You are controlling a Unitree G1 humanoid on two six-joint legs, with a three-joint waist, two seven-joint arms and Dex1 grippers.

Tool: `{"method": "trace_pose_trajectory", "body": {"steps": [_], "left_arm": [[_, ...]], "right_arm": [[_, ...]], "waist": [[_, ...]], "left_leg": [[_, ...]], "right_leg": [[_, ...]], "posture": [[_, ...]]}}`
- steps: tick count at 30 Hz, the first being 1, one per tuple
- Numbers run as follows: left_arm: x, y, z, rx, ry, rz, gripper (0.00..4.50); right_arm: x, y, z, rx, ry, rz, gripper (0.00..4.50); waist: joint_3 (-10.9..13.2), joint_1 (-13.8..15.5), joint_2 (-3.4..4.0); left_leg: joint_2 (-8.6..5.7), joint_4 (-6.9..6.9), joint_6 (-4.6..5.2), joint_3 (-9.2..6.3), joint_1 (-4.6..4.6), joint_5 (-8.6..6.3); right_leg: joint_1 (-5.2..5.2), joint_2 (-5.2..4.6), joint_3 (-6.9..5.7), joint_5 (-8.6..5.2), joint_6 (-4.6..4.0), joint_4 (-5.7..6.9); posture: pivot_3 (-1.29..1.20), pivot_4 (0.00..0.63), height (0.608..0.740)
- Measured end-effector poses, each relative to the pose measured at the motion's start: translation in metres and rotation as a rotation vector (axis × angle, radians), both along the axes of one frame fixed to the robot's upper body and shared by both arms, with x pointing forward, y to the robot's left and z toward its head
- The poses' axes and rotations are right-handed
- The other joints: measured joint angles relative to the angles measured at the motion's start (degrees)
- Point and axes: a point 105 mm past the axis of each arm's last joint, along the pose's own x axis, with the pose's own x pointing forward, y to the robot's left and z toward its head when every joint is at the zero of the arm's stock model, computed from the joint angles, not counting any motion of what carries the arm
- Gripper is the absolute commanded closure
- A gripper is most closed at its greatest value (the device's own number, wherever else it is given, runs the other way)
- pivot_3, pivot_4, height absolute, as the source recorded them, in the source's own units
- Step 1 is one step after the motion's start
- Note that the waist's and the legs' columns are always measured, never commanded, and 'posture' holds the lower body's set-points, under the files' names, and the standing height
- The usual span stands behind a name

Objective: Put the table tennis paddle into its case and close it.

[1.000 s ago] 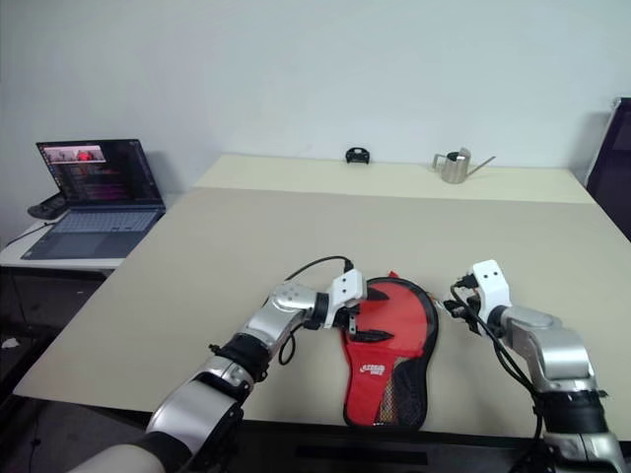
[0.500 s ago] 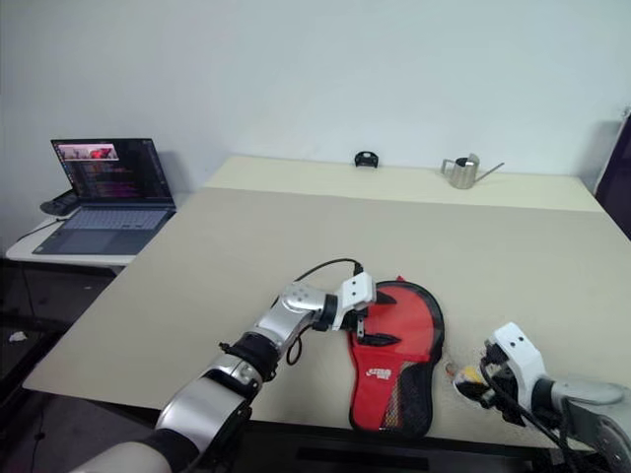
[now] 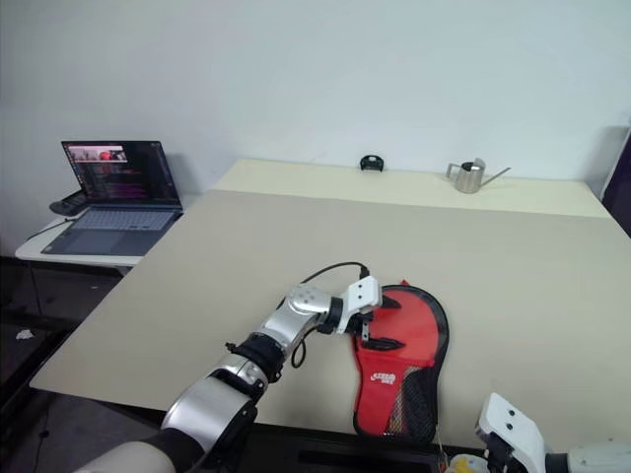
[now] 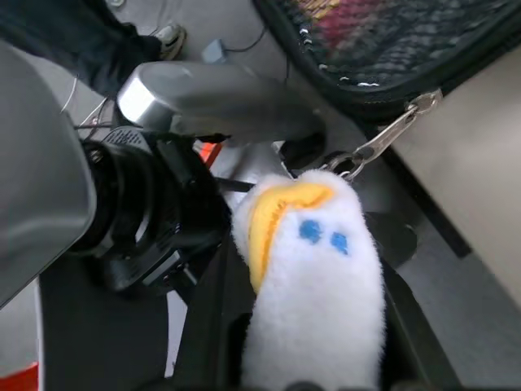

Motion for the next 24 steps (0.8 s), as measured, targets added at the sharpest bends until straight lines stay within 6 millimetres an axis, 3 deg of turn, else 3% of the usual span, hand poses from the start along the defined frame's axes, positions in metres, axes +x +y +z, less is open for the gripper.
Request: {"method": "trace_pose_trajectory", "body": {"steps": [9, 16, 24], "left_arm": [[-0.001, -0.002, -0.001, -0.003, 0.002, -0.001, 0.00], [-0.001, -0.002, -0.001, -0.003, 0.002, 0.000, 0.00], [-0.001, -0.002, -0.002, -0.004, 0.005, 0.002, 0.00]], "right_arm": [[-0.007, 0.027, -0.003, 0.094, 0.012, 0.067, 3.95], [0.004, 0.037, 0.000, 0.103, -0.041, 0.099, 3.95], [0.010, 0.041, 0.005, 0.134, -0.039, 0.090, 1.38]], "waist": [[0.01, 0.11, -0.02], [0.01, 0.12, -0.02], [0.01, 0.12, -0.03]], "left_leg": [[-0.09, 0.00, -0.02, -0.21, 0.00, -0.01], [-0.09, 0.00, -0.02, -0.23, 0.01, -0.01], [-0.10, 0.00, -0.02, -0.24, 0.01, -0.01]], "right_leg": [[0.15, -0.27, -0.27, -0.02, -0.01, -0.06], [0.16, -0.28, -0.30, -0.03, 0.00, -0.06], [0.18, -0.30, -0.30, -0.02, -0.02, -0.06]], "posture": [[0.00, 0.150, 0.740], [0.00, 0.150, 0.740], [0.00, 0.150, 0.740]]}}
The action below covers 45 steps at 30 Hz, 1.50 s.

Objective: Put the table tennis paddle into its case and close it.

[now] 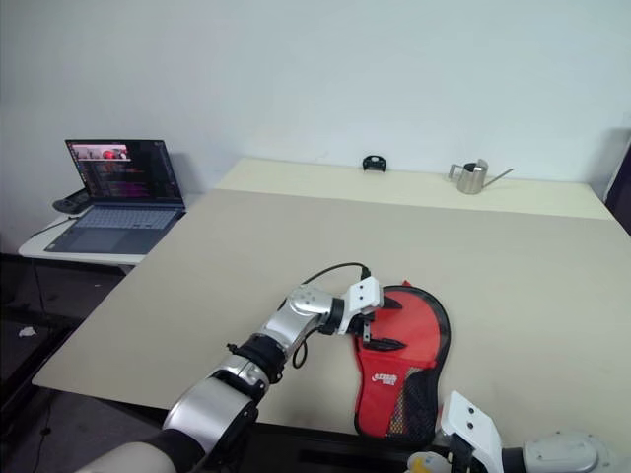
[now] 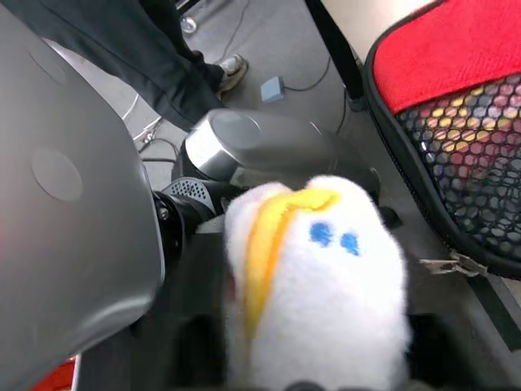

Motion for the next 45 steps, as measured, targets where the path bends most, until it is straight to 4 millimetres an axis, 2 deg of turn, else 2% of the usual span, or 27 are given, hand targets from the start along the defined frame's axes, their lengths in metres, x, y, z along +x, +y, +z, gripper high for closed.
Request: {"method": "trace_pose_trajectory", "body": {"steps": [3, 6, 11, 14, 19, 22, 26, 28, 32, 37, 40, 45], "left_arm": [[0.000, -0.001, 0.000, -0.002, 0.001, -0.002, 0.00], [-0.001, -0.003, 0.000, -0.006, 0.002, -0.005, 0.00], [-0.002, -0.004, 0.001, -0.010, -0.003, -0.009, 0.00], [-0.002, -0.001, 0.004, -0.017, -0.025, -0.010, 0.00], [-0.011, 0.005, 0.010, -0.049, -0.024, -0.044, 0.00], [-0.014, 0.011, 0.016, -0.083, -0.016, -0.033, 0.00], [-0.018, 0.023, 0.030, -0.126, -0.023, -0.007, 0.00], [-0.020, 0.032, 0.045, -0.160, -0.036, 0.016, 0.00], [-0.017, 0.067, 0.067, -0.203, -0.065, 0.148, 0.00], [-0.016, 0.115, 0.073, -0.249, -0.045, 0.408, 0.00], [-0.010, 0.140, 0.082, -0.262, -0.090, 0.560, 0.00], [-0.011, 0.160, 0.083, -0.216, -0.139, 0.634, 0.00]], "right_arm": [[0.001, 0.002, 0.005, 0.033, 0.006, -0.004, 1.38], [0.009, 0.002, 0.020, 0.076, -0.034, -0.015, 1.38], [0.038, -0.007, 0.044, 0.122, -0.133, -0.086, 1.38], [0.070, -0.018, 0.054, 0.139, -0.211, -0.197, 1.38], [0.105, -0.026, 0.052, 0.108, -0.297, -0.271, 1.38], [0.116, -0.030, 0.049, 0.099, -0.324, -0.281, 1.38], [0.136, -0.042, 0.057, 0.105, -0.398, -0.293, 1.38], [0.150, -0.051, 0.061, 0.099, -0.440, -0.317, 1.38], [0.180, -0.073, 0.069, 0.089, -0.530, -0.393, 1.38], [0.207, -0.103, 0.064, 0.044, -0.561, -0.465, 1.38], [0.223, -0.121, 0.072, 0.038, -0.591, -0.514, 1.38], [0.235, -0.135, 0.090, 0.037, -0.654, -0.554, 1.38]], "waist": [[0.00, 0.00, 0.00], [0.01, 0.00, -0.02], [0.02, 0.06, -0.04], [0.04, -0.07, 0.00], [0.13, -0.63, 0.13], [0.60, -0.98, 0.23], [1.54, -1.16, 0.36], [1.73, -1.30, 0.43], [1.79, -1.91, 0.49], [1.98, -2.28, 0.61], [2.08, -2.20, 0.73], [2.11, -2.18, 0.79]], "left_leg": [[0.00, 0.00, 0.00, 0.00, 0.00, 0.00], [0.00, 0.00, 0.00, 0.00, 0.01, 0.00], [-0.01, -0.02, 0.00, -0.02, 0.00, 0.00], [-0.01, -0.05, 0.00, -0.02, -0.06, 0.00], [-0.02, -0.08, -0.02, -0.03, -0.47, 0.01], [-0.02, -0.07, -0.05, -0.01, -0.49, 0.02], [-0.01, -0.04, -0.06, -0.01, -0.49, 0.04], [0.00, -0.04, -0.08, 0.00, -0.49, 0.05], [0.00, -0.07, -0.28, 0.02, -0.48, 0.16], [0.00, -0.05, -0.32, 0.04, -0.49, 0.18], [0.00, -0.03, -0.37, 0.05, -0.48, 0.20], [0.00, -0.08, -0.42, 0.06, -0.50, 0.21]], "right_leg": [[0.01, 0.00, 0.00, 0.00, 0.00, 0.00], [0.02, -0.01, 0.00, 0.02, -0.04, 0.00], [0.03, -0.03, -0.03, 0.05, -0.08, -0.04], [-0.06, -0.04, -0.01, 0.04, -0.11, -0.02], [-0.52, -0.04, -0.02, -0.02, -0.23, 0.03], [-0.56, -0.04, 0.02, -0.04, -0.26, 0.05], [-0.60, -0.04, 0.03, -0.03, -0.27, 0.17], [-0.61, -0.04, 0.05, -0.03, -0.27, 0.17], [-0.62, -0.05, 0.07, -0.04, -0.29, 0.15], [-0.63, -0.07, 0.10, -0.04, -0.29, 0.15], [-0.62, -0.08, 0.09, -0.03, -0.30, 0.17], [-0.65, -0.08, 0.09, -0.03, -0.31, 0.14]], "posture": [[0.00, 0.150, 0.740], [0.00, 0.150, 0.740], [0.00, 0.150, 0.740], [0.00, 0.150, 0.740], [0.00, 0.150, 0.740], [0.00, 0.150, 0.740], [0.00, 0.150, 0.740], [0.00, 0.150, 0.740], [0.00, 0.150, 0.740], [0.00, 0.150, 0.740], [0.00, 0.150, 0.740], [0.00, 0.150, 0.740]]}}
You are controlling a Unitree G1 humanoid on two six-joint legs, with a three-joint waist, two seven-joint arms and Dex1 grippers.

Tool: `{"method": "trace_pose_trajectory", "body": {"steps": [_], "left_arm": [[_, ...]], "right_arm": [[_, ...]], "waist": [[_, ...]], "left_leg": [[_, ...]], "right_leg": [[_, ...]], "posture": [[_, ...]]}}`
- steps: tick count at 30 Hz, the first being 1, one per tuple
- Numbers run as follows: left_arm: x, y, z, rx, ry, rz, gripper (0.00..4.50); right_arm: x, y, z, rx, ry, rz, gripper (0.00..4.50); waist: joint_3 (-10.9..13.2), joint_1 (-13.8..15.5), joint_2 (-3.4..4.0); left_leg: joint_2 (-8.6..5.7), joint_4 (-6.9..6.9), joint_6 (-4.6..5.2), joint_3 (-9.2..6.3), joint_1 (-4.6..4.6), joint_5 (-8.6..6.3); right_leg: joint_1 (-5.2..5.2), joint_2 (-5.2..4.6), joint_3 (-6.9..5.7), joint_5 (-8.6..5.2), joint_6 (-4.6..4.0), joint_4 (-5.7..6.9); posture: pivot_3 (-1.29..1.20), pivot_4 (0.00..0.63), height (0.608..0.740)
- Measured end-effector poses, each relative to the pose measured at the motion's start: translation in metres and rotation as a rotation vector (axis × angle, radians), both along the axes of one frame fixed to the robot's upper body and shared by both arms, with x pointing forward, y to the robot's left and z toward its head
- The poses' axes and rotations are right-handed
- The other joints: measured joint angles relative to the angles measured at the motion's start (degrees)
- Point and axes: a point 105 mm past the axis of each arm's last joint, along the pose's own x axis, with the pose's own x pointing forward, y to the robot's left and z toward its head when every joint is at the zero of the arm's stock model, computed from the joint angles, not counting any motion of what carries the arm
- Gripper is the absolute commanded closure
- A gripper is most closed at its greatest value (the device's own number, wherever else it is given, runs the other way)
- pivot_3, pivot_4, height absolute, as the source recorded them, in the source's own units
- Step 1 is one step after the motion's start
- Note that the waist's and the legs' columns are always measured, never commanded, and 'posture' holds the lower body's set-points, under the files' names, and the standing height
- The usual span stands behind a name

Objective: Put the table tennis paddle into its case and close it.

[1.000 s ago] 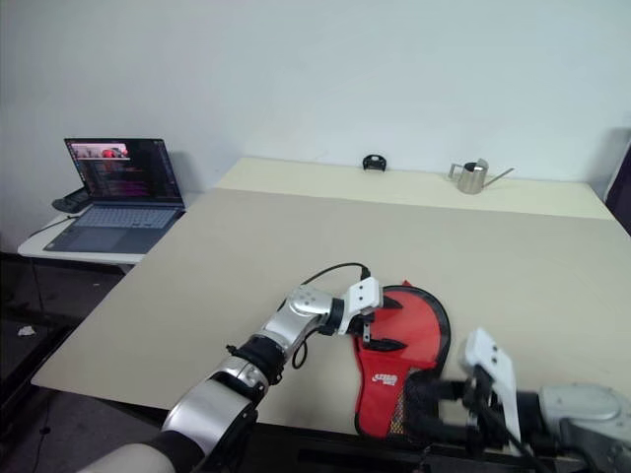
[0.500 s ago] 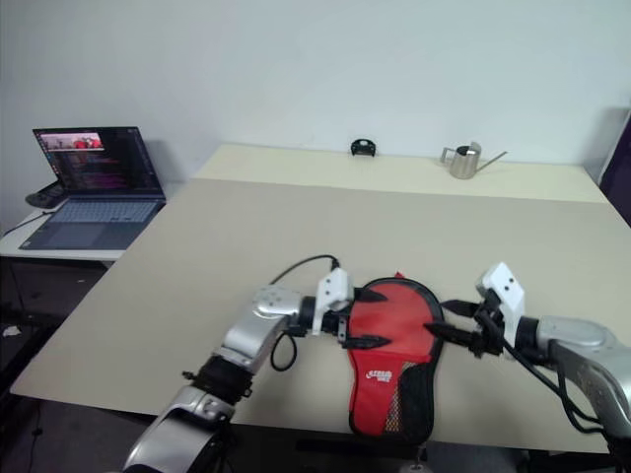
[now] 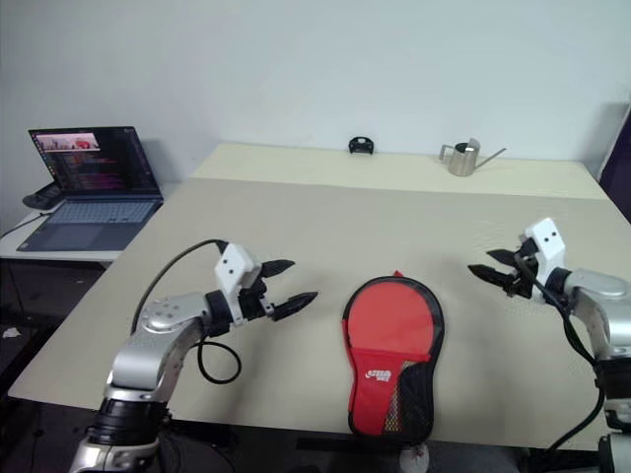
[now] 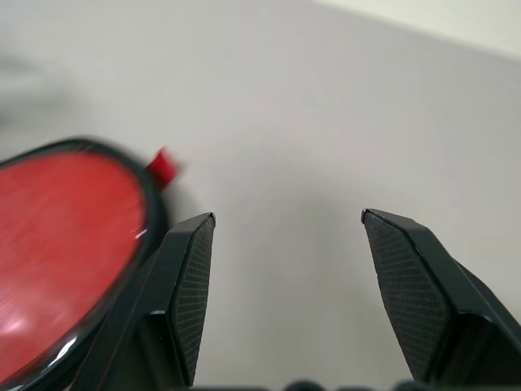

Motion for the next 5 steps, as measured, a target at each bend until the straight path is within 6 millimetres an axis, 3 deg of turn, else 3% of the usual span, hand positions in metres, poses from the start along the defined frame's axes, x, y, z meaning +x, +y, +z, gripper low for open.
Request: {"method": "trace_pose_trajectory", "body": {"steps": [5], "left_arm": [[0.0029, 0.0072, -0.0008, 0.026, -0.010, 0.030, 0.00]], "right_arm": [[-0.0042, -0.0020, -0.0059, -0.003, 0.024, 0.007, 1.38]], "waist": [[0.00, 0.06, 0.01]], "left_leg": [[0.00, 0.02, -0.03, 0.03, -0.02, -0.01]], "right_leg": [[0.00, -0.04, 0.03, 0.00, 0.00, 0.00]], "posture": [[0.00, 0.150, 0.740]]}}
